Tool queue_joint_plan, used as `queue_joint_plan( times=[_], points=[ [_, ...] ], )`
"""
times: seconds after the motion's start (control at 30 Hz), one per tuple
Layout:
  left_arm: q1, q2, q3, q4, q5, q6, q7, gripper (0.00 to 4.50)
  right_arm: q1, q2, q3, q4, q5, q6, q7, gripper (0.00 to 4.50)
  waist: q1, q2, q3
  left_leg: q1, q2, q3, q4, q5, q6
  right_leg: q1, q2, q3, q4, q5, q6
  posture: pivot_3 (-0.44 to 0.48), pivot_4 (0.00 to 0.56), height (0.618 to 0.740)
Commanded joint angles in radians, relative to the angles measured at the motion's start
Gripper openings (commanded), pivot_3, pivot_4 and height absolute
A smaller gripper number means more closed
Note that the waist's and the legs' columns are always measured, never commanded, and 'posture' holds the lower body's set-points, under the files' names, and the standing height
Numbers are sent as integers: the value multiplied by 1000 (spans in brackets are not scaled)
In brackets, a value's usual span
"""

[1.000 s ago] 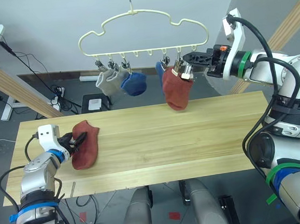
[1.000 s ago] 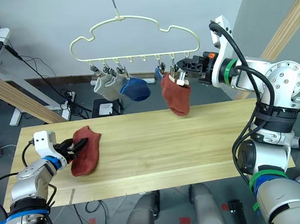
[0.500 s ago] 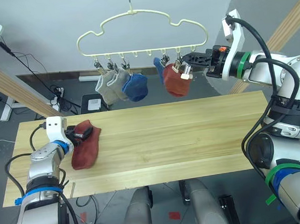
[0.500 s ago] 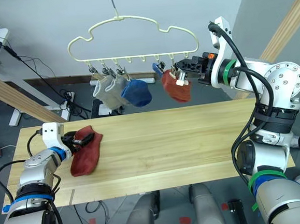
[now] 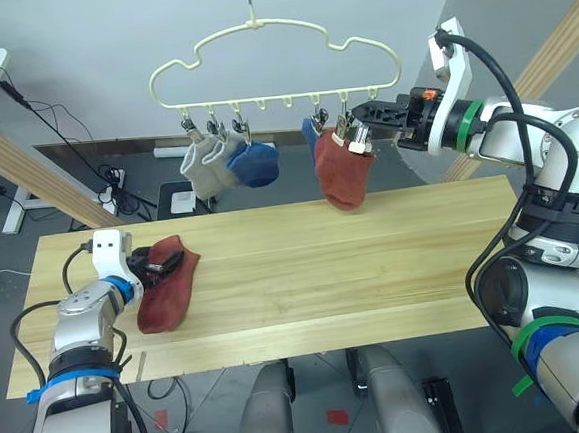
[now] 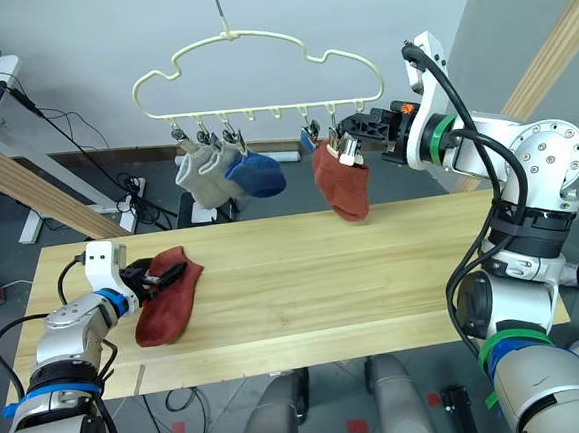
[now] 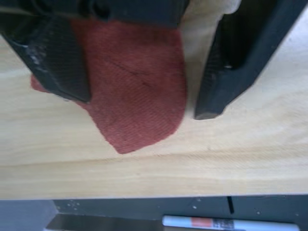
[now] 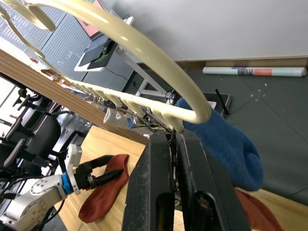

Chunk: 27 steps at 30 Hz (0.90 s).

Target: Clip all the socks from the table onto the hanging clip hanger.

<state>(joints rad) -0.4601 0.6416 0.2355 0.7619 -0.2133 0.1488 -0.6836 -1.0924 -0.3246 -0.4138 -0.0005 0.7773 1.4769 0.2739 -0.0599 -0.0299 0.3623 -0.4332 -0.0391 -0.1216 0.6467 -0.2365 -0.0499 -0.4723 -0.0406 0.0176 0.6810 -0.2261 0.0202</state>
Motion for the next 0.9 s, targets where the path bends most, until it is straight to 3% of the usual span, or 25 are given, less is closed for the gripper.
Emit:
queue_joint_plan(
  times=[0.03,0.23,0.47,0.7,0.9],
  points=[
    [68,-11,-9,-24,-4,62,-16,2915,-6,-6,-23,-23,17,-10,-3,0,0,0,0,0,0,0,0,0,0,0,0,0,0,0,0,-50,395,740],
    [93,-13,-2,-90,-21,98,-26,1834,-9,-8,-18,-13,15,-21,-1,0,0,0,0,0,0,0,0,0,0,0,0,0,0,0,0,-51,398,740],
    [117,-32,20,-223,-76,163,-28,1189,-7,-10,-13,1,11,-38,1,0,0,0,0,0,0,0,0,0,0,0,0,0,0,0,0,-48,403,740],
    [127,-49,88,-424,-269,378,-99,51,-2,-12,-9,1,13,-42,4,0,1,0,0,-1,0,0,0,0,0,0,0,-1,-1,0,0,-43,397,740],
    [128,26,73,-690,-474,658,-217,23,3,-27,-12,3,18,-33,15,0,1,0,0,-1,0,-1,0,0,0,0,1,-1,-1,0,0,-44,394,740]
  ],
)
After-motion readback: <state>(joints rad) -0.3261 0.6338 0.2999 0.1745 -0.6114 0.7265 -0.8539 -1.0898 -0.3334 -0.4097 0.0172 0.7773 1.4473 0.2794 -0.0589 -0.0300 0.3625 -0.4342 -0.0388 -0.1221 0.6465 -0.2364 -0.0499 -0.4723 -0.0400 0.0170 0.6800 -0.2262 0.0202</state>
